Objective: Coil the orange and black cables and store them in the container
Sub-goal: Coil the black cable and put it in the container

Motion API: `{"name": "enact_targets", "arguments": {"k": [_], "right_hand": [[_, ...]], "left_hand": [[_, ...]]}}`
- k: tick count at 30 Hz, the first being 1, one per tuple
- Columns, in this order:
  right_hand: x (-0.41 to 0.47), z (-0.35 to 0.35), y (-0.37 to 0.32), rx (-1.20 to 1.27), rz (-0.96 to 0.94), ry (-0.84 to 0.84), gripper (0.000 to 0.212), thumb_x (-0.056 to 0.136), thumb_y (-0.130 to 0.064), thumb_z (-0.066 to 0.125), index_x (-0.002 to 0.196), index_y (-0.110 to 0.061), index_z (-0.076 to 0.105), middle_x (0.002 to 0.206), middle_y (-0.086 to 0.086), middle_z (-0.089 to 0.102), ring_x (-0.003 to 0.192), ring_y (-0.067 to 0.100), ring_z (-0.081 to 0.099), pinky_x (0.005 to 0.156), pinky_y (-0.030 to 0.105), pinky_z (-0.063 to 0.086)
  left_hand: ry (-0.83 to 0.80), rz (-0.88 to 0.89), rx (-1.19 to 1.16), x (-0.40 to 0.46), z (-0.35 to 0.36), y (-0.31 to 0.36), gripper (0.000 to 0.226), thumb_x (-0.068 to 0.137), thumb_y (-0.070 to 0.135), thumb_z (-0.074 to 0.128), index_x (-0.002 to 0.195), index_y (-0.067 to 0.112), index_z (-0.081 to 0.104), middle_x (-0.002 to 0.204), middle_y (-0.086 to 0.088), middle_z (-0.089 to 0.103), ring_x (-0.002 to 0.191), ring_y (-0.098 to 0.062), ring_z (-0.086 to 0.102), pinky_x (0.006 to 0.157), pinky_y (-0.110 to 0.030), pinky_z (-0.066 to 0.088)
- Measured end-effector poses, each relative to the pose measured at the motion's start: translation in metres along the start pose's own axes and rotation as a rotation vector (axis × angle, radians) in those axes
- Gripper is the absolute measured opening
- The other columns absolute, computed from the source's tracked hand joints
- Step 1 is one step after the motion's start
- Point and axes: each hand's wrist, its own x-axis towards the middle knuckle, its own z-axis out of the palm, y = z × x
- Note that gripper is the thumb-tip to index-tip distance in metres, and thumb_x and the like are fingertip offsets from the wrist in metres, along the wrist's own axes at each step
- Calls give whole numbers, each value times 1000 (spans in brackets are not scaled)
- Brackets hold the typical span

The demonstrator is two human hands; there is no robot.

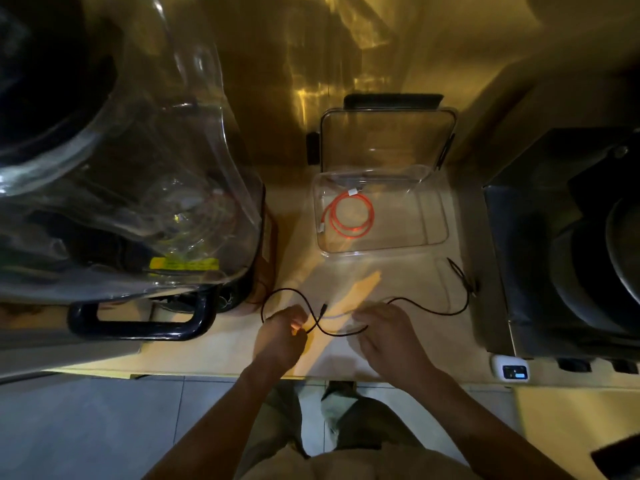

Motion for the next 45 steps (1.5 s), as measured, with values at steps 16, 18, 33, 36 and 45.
{"name": "enact_targets", "arguments": {"k": [16, 18, 33, 36, 45], "right_hand": [[-7, 9, 18, -235, 31, -55, 34, 78, -31, 40, 91, -27, 72, 109, -2, 68, 115, 21, 56, 106, 34, 26], [-9, 11, 22, -241, 50, -74, 28, 77, -29, 47, 88, -28, 72, 106, -3, 68, 114, 22, 56, 104, 33, 24], [-16, -9, 18, -5, 76, 81, 19, 79, -18, 61, 89, -26, 76, 90, -3, 68, 83, 22, 63, 83, 38, 51], [-20, -22, 12, 90, 68, 133, 21, 81, -15, 61, 93, -23, 76, 91, -2, 67, 82, 20, 64, 79, 38, 53], [-35, -59, -10, 325, 90, 324, 28, 83, -4, 67, 87, -32, 67, 85, -13, 63, 85, -4, 60, 71, 3, 42]], "left_hand": [[73, 247, 256, 1, 19, -5, 7, 87, 19, 65, 90, 24, 66, 99, 4, 67, 87, -17, 64, 76, -30, 54], [56, 251, 302, -1, 21, -4, 12, 87, 14, 64, 93, 24, 65, 100, 3, 64, 89, -17, 63, 78, -29, 53], [-110, 288, 27, -36, 23, -15, 37, 88, 13, 63, 122, 26, 59, 113, 15, 55, 101, -6, 54, 90, -22, 43], [-53, 308, -39, -45, 18, -10, 26, 95, 14, 53, 118, 19, 64, 115, 7, 62, 100, -7, 56, 84, -19, 41], [112, 286, -398, -75, -8, 21, 27, 94, 36, 55, 76, 18, 64, 69, 3, 64, 64, -9, 56, 59, -27, 42]]}}
